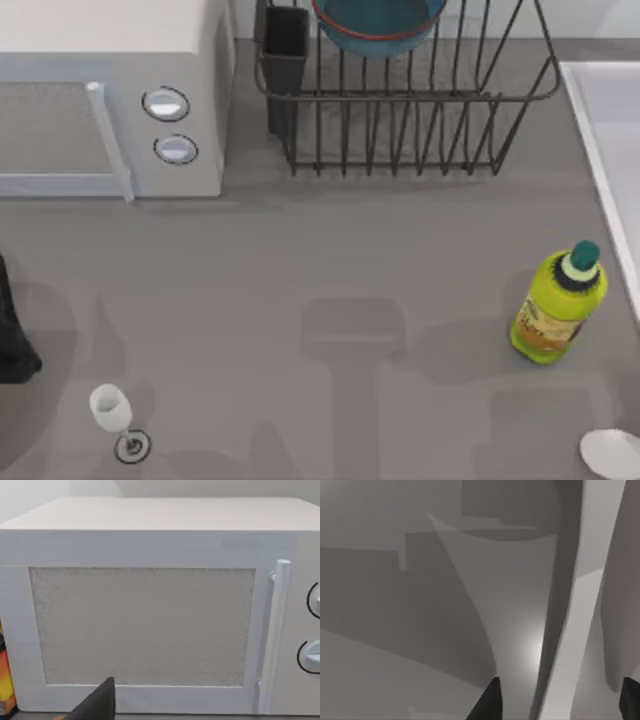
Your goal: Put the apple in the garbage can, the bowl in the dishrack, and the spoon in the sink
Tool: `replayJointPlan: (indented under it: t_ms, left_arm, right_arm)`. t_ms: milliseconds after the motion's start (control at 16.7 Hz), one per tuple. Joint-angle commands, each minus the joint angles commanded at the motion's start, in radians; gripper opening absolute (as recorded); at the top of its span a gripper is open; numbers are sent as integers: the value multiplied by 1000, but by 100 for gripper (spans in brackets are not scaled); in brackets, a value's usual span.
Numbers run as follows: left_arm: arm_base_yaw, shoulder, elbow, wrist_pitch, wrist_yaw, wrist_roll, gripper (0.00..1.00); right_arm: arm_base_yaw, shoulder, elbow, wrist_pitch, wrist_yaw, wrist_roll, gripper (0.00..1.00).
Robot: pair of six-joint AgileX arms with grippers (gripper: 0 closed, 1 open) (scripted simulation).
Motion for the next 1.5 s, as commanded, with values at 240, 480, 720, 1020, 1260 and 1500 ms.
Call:
replayJointPlan:
  t_ms: [240, 480, 720, 1020, 1260, 1500]
  left_arm:
    - [0, 0, 0, 0, 0, 0, 100]
    - [0, 0, 0, 0, 0, 0, 100]
    - [0, 0, 0, 0, 0, 0, 100]
    - [0, 0, 0, 0, 0, 0, 100]
    - [0, 0, 0, 0, 0, 0, 100]
    - [0, 0, 0, 0, 0, 0, 100]
  right_arm:
    - [-4, -52, 99, -157, 0, -5, 0]
    - [-4, -127, 227, -385, 0, -10, 0]
    - [-3, -170, 288, -460, 0, -8, 0]
    - [-7, -156, 294, -463, 1, -6, 0]
    - [-57, -35, 438, -534, 7, 6, 0]
    - [-120, 196, 727, -656, 17, 17, 0]
